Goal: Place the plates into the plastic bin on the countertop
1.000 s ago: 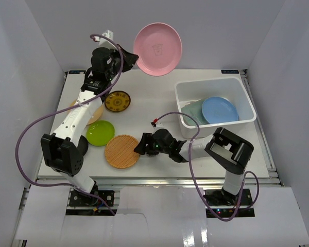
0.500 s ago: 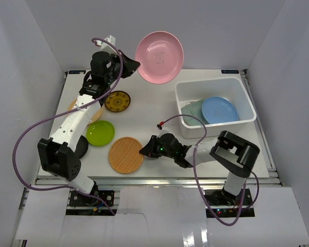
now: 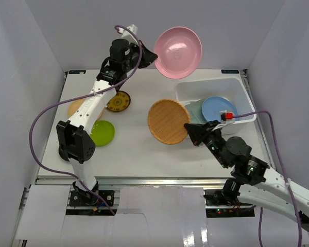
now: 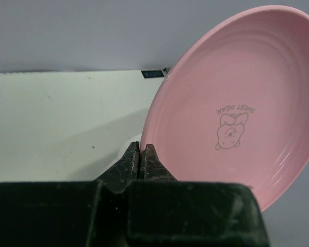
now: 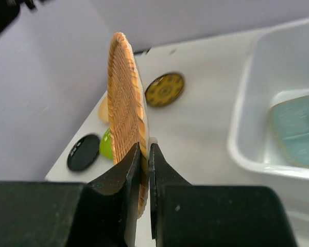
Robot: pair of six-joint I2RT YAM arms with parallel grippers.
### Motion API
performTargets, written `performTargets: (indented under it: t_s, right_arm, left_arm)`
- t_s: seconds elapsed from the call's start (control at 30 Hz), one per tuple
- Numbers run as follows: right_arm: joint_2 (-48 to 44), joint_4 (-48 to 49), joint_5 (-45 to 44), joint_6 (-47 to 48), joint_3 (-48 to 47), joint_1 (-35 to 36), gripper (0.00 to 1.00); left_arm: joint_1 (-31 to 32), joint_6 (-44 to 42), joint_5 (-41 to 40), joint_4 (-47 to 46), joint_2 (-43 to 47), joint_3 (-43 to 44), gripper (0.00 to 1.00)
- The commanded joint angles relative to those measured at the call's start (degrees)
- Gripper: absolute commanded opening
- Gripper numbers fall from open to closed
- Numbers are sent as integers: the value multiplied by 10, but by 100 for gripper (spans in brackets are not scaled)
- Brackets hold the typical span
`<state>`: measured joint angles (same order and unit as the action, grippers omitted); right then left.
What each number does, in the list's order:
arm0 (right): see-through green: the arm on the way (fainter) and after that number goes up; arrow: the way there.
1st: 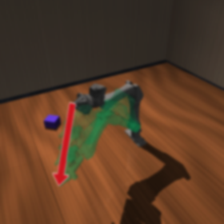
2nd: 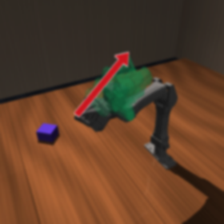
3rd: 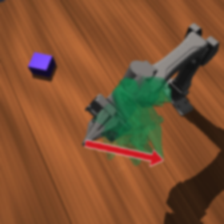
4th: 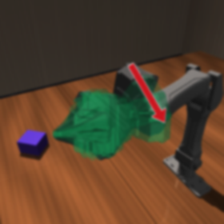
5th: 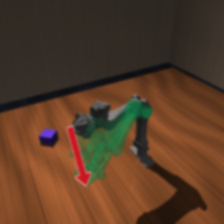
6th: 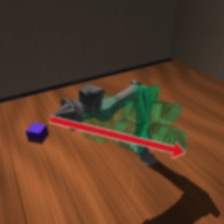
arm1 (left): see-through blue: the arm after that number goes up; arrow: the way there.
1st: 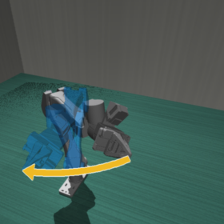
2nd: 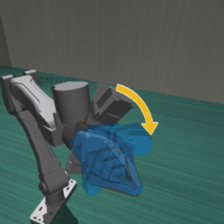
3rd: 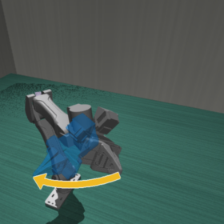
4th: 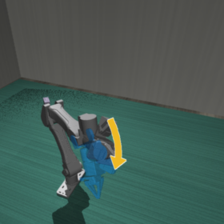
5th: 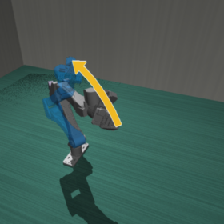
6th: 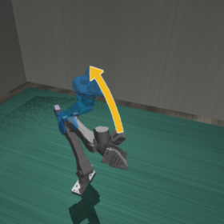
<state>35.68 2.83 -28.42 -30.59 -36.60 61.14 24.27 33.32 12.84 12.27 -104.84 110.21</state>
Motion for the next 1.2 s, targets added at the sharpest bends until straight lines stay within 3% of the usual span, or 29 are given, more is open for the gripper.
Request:
performTargets:
  t_s: [0.0,0.2,0.4,0.57,0.67,0.7,0.9,0.93,1.03,1.17]
  right_arm:
    - [-56,-81,-176,82,-64,-1,8]
    - [-43,-65,-257,185,-166,-1,8]
    - [-5,65,-326,336,-205,-1,8]
    - [24,124,-351,401,-220,-18,8]
    - [60,125,-314,408,-224,-107,8]
    - [72,122,-283,404,-223,-129,8]
    - [108,60,-112,265,-207,-332,8]
    - [112,47,-89,250,-205,-352,8]
    - [142,18,-10,200,-198,-407,8]
    - [165,16,90,122,-159,-484,8]
  left_arm:
    - [45,-12,-1,22,-33,29,0]
    - [109,-25,-10,41,-104,73,0]
    - [147,-42,-6,83,-168,127,0]
    - [167,-55,-4,121,-207,165,0]
    - [174,-54,-4,122,-218,163,17]
    - [175,-54,0,122,-227,167,31]
    - [176,-62,-11,128,-226,158,70]
    - [176,-67,-12,129,-230,169,82]
    - [172,-85,-25,130,-218,193,97]
    - [170,-111,-46,130,-175,232,98]
